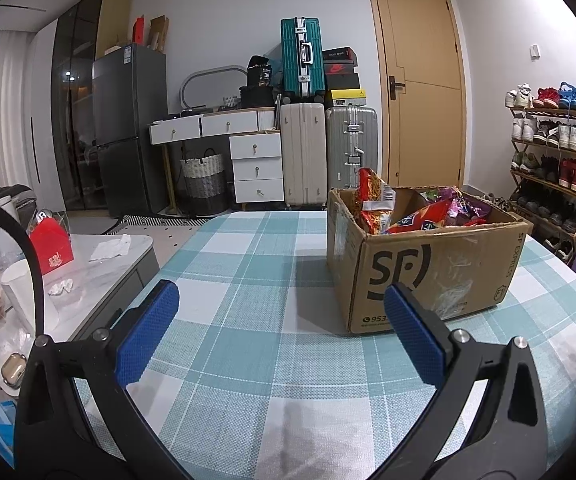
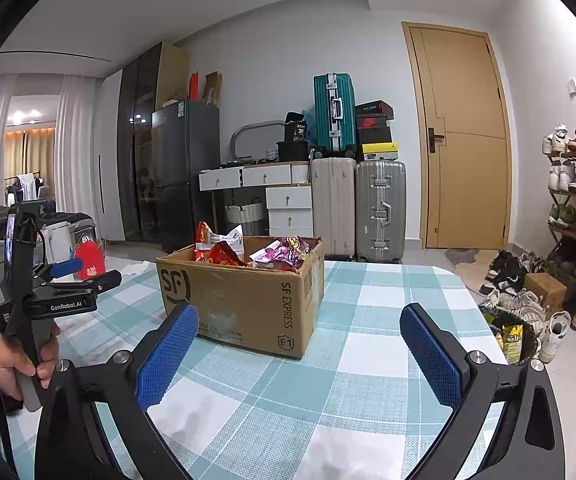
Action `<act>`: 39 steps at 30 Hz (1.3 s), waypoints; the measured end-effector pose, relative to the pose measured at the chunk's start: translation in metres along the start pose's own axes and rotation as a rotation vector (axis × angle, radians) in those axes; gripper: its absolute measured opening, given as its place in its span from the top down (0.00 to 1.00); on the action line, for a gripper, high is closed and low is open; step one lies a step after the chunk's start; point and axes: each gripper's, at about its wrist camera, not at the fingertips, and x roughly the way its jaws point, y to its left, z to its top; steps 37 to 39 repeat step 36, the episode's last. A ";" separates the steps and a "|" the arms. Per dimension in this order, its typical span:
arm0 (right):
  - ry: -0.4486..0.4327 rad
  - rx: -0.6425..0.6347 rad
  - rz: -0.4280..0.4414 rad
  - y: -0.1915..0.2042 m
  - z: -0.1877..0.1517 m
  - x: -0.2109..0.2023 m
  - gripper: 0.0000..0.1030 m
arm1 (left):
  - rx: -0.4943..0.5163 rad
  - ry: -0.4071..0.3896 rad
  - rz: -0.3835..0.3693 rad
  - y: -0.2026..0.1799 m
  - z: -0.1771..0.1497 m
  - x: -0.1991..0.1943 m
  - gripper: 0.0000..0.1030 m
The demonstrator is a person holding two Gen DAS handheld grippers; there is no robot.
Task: Organize snacks
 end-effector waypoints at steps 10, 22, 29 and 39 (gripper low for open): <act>-0.002 0.007 0.001 -0.003 -0.001 0.000 0.00 | -0.013 0.010 -0.019 0.003 0.000 -0.002 0.01; -0.001 0.007 -0.001 -0.003 -0.002 0.000 0.00 | -0.010 0.022 -0.018 0.006 0.003 0.000 0.01; 0.001 0.005 -0.003 -0.004 -0.002 -0.001 0.00 | 0.002 0.037 -0.021 0.005 0.003 0.004 0.01; 0.003 0.005 -0.006 -0.004 -0.002 0.000 0.00 | 0.002 0.025 -0.018 0.006 0.003 0.003 0.01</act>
